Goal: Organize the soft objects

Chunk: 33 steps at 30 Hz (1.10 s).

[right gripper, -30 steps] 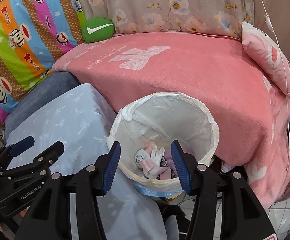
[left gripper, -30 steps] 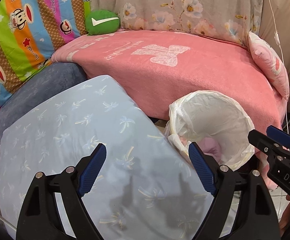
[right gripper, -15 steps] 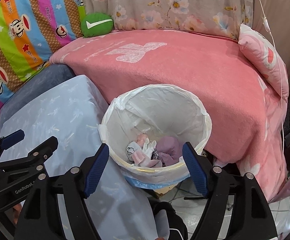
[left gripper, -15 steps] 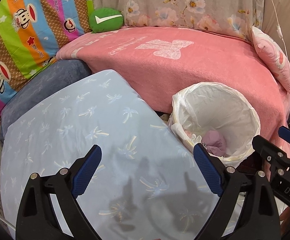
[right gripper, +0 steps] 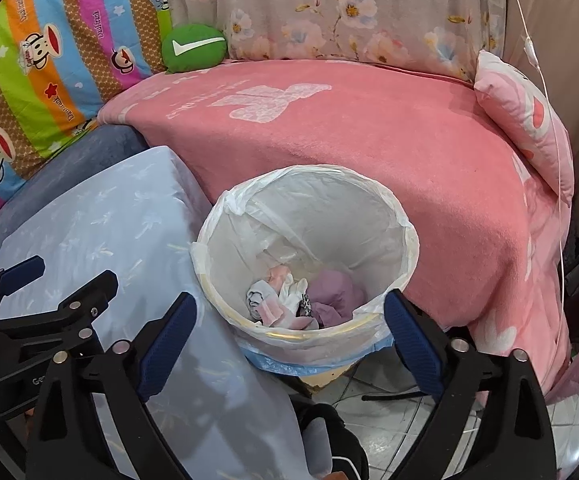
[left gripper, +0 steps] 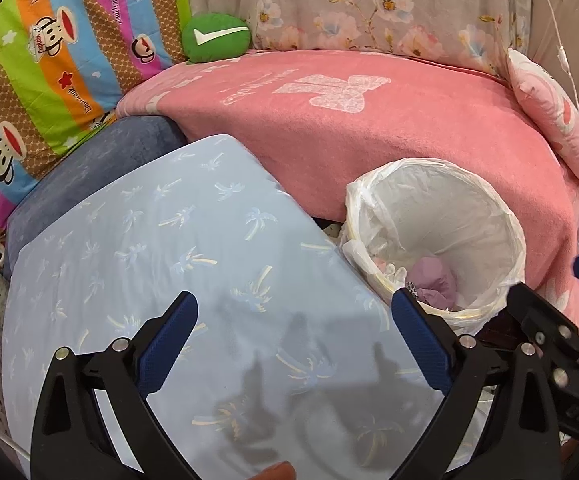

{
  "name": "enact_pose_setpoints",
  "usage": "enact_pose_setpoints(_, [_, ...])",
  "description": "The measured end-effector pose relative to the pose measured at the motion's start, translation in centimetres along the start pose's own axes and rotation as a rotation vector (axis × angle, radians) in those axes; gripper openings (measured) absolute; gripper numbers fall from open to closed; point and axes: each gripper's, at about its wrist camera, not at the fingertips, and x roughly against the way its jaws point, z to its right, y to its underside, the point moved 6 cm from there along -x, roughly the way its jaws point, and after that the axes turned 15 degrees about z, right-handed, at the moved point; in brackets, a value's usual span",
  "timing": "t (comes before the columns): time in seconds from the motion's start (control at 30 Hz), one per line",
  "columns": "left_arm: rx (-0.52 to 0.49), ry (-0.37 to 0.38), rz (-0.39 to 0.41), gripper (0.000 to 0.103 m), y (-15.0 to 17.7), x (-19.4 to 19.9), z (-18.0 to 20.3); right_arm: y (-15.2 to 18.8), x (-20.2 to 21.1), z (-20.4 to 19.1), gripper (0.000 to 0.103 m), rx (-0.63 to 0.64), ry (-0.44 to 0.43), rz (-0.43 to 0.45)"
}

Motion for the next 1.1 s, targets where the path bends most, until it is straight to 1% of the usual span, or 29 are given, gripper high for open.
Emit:
enact_pose_setpoints(0.33, [-0.01, -0.006, -0.009, 0.094, 0.3, -0.1, 0.7, 0.1, 0.1, 0.5, 0.098, 0.005, 0.016, 0.0])
enact_pose_setpoints(0.63, [0.007, -0.032, -0.02, 0.094, 0.5, -0.3, 0.3, 0.5, 0.0, 0.7, 0.098, 0.019, 0.031, -0.005])
enact_pose_setpoints(1.1, [-0.007, -0.059, -0.038, 0.094, 0.7, -0.3, 0.8, 1.1, 0.0, 0.8, 0.098, 0.031, 0.039, -0.028])
